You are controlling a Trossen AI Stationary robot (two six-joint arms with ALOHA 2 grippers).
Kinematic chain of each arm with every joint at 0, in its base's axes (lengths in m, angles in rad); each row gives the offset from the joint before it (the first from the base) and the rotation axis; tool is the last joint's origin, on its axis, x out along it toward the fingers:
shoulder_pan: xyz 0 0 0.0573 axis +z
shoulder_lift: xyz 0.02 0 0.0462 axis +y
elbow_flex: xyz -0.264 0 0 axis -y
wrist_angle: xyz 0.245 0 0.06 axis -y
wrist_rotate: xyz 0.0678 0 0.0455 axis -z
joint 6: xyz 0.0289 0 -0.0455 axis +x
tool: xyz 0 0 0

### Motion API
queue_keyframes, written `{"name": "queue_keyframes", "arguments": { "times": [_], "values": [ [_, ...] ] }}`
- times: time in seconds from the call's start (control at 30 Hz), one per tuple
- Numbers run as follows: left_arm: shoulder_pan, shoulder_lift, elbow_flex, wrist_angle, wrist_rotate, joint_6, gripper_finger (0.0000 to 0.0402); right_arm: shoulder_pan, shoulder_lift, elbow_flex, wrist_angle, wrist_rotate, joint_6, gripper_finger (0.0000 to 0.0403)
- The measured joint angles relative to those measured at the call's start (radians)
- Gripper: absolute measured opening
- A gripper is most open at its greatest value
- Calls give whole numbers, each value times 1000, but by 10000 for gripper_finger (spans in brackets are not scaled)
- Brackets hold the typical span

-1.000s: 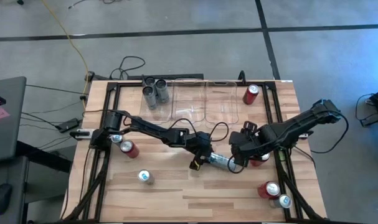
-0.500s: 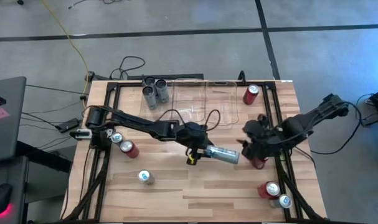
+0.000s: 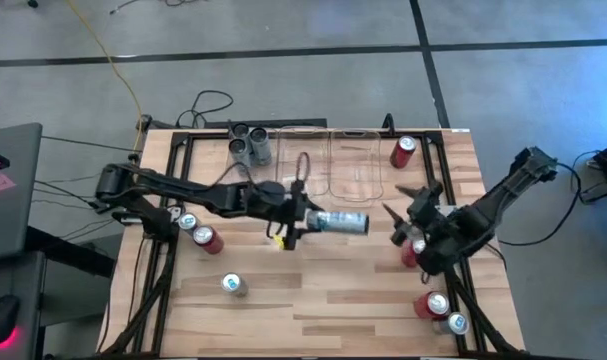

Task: Sort soda cans
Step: Put the white-blue soda can into the left transparent bin

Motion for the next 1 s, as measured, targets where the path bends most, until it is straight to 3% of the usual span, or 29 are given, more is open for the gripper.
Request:
{"name": "queue_keyframes", "arguments": {
  "times": [0.1, 0.23, 0.43, 0.53, 0.67, 0.83, 1.0],
  "values": [
    [29, -56, -40, 28, -2, -16, 240, -96, 2, 19, 134, 13, -91, 282],
    [67, -118, -90, 24, 0, -18, 240, -252, 2, 25, 414, -108, -355, 282],
    [115, -187, -151, 23, -3, -43, 240, -488, 20, 25, 874, -591, -738, 282],
    [130, -220, -183, 24, 0, -46, 240, -561, 29, 25, 1028, -722, -841, 282],
    [146, -255, -212, 22, 0, -46, 240, -630, 41, 25, 1121, -744, -898, 282],
    [164, -287, -248, 71, -1, -53, 240, -681, 99, 25, 1086, -874, -811, 282],
    [176, -299, -256, 36, -1, -66, 240, -681, 155, 25, 1051, -883, -814, 282]
  ]
}}
